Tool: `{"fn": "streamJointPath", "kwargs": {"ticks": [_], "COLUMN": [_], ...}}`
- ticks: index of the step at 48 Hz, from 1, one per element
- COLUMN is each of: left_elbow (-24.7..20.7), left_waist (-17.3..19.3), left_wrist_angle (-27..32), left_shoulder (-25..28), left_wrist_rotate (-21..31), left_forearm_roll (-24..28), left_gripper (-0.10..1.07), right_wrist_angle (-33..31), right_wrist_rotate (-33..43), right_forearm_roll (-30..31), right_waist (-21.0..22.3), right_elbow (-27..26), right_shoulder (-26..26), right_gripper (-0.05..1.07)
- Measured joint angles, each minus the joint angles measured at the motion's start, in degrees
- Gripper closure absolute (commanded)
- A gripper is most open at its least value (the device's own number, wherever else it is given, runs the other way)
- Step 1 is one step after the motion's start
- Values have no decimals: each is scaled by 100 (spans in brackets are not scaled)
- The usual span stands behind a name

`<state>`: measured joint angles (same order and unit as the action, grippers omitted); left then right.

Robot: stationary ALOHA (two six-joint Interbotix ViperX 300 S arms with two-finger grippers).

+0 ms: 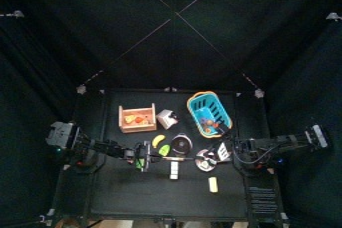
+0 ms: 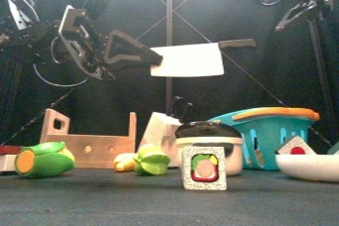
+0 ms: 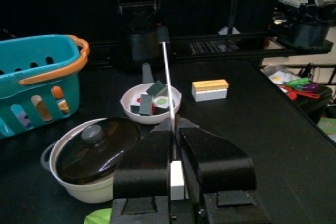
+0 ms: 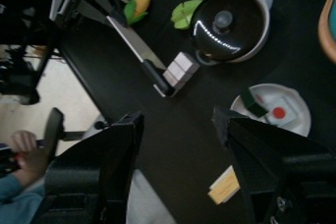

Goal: Regrasp cleaver

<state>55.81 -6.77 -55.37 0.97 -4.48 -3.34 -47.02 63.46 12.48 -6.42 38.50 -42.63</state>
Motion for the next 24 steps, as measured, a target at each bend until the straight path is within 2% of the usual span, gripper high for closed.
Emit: {"fn": "streamJointPath", "kwargs": {"ticks": [8, 12, 17, 24], "left_elbow": [18, 26, 26, 26], "left_waist": [0, 0, 0, -9], "left_wrist_angle": [-9, 0, 0, 0], "left_shoulder": [0, 0, 0, 0], "left_wrist_rotate": [-9, -9, -9, -9], "left_forearm_roll": [-9, 0, -9, -9], "left_gripper": [55, 55, 55, 55], "right_wrist_angle": [229, 677, 1459, 2646], "right_wrist_rotate": [-1811, -2549, -2971, -3067], "right_forearm_roll": [255, 325, 369, 510], "right_waist": [79, 70, 26, -18], "right_elbow": [114, 325, 615, 1090], "right_shoulder": [114, 123, 123, 123], "right_gripper": [12, 12, 12, 12]}}
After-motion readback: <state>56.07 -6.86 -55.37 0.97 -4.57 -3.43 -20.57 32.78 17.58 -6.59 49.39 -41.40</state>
